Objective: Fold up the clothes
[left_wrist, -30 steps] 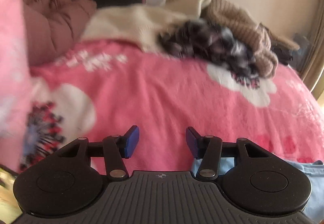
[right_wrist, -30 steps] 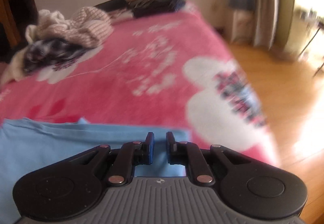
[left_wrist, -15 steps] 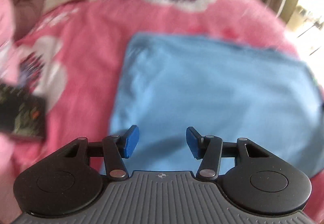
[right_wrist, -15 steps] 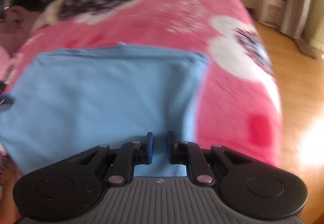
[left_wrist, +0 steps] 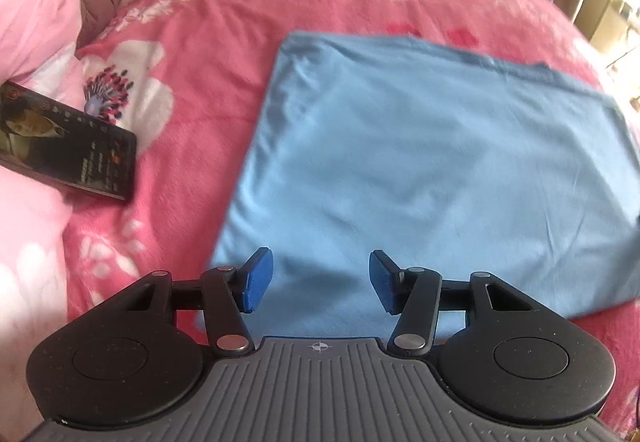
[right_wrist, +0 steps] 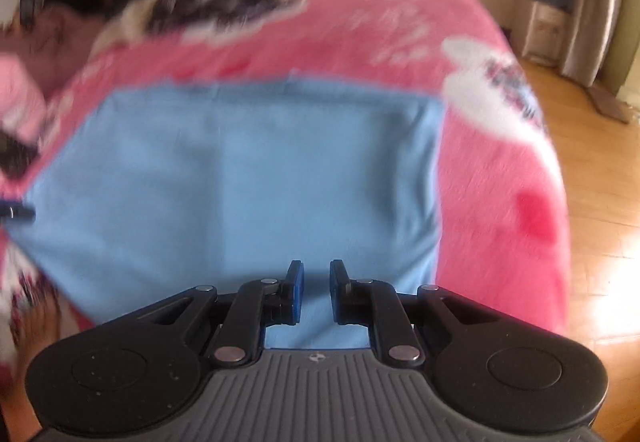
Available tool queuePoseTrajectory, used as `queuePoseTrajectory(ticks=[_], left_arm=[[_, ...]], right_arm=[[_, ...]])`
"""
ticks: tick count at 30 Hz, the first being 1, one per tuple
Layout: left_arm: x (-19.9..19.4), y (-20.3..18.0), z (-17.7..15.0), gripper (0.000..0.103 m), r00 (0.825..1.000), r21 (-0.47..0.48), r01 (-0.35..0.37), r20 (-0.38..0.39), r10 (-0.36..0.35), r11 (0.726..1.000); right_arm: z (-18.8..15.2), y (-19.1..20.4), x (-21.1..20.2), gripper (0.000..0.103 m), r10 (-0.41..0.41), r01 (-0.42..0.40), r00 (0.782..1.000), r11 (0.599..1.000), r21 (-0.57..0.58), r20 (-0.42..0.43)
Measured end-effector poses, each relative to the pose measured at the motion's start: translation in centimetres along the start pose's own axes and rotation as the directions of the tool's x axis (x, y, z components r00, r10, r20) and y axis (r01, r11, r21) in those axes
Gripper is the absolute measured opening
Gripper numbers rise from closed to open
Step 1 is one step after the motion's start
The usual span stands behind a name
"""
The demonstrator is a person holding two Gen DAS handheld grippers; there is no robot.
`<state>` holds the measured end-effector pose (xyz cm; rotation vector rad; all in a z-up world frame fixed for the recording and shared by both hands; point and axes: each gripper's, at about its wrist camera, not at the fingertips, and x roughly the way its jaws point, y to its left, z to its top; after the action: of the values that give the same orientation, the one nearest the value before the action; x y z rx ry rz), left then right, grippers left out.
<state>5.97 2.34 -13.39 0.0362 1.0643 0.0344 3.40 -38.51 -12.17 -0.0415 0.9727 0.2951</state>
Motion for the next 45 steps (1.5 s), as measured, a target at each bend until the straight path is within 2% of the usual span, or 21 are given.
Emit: queuePoseTrajectory(ticks=[3, 7, 13, 16, 20, 23, 28, 38, 45], left_arm=[[-0.2, -0.9, -0.4, 0.06, 1.0, 0.012, -0.02, -0.021, 0.02, 1.0], [-0.4, -1.0, -0.5, 0.062, 0.999, 0.028, -0.047, -0.024, 0.048, 0.999], [-0.6, -1.5, -0.7, 0.064, 0.996, 0.058, -0.079, -0.023, 0.08, 0.995], [-0.6, -1.7, -0.7, 0.064, 0.995, 0.071, -0.092, -0.02, 0.094, 0.993], [-0.6, -2.0, -0.8, 0.065, 0.994, 0.095, -0.108, -0.013, 0.11, 0.99], [-0.6, -2.2, -0.8, 0.065, 0.993, 0.105, -0.118, -0.009, 0.12, 0.987], [-0.6, -2.6, -0.9, 0.065, 0.99, 0.129, -0.137, -0.002, 0.138, 0.982], [-0.5, -2.3, -1.0, 0.065, 0.988, 0.124, -0.15, -0.02, 0.153, 0.981], [-0.1, -2.1, -1.2, 0.066, 0.987, 0.12, -0.151, -0.031, 0.156, 0.981]], right_arm=[[-1.4, -0.7, -1.2, 0.015, -0.042, 0.041, 0.999, 0.997, 0.066, 0.009], [-1.4, -0.6, -2.7, 0.015, -0.122, 0.12, 0.993, 0.985, 0.127, 0.01], [-0.7, 3.7, -2.5, 0.017, 0.0, -0.001, 1.0, 0.999, 0.042, 0.021], [-1.2, 4.4, -1.4, 0.018, -0.002, 0.003, 1.0, 1.0, 0.021, -0.027], [-2.1, 2.6, -1.7, 0.018, -0.029, 0.034, 0.998, 0.996, 0.086, -0.062], [-2.4, 1.3, -2.3, 0.018, -0.103, 0.113, 0.99, 0.987, 0.11, -0.093], [-1.9, 1.3, -3.1, 0.018, -0.16, 0.166, 0.984, 0.982, 0.084, -0.074], [1.7, 5.2, -1.2, 0.02, -0.09, 0.089, 0.996, 0.993, -0.082, -0.015], [3.1, 6.5, 1.1, 0.02, -0.067, 0.064, 0.998, 0.991, -0.12, -0.021]])
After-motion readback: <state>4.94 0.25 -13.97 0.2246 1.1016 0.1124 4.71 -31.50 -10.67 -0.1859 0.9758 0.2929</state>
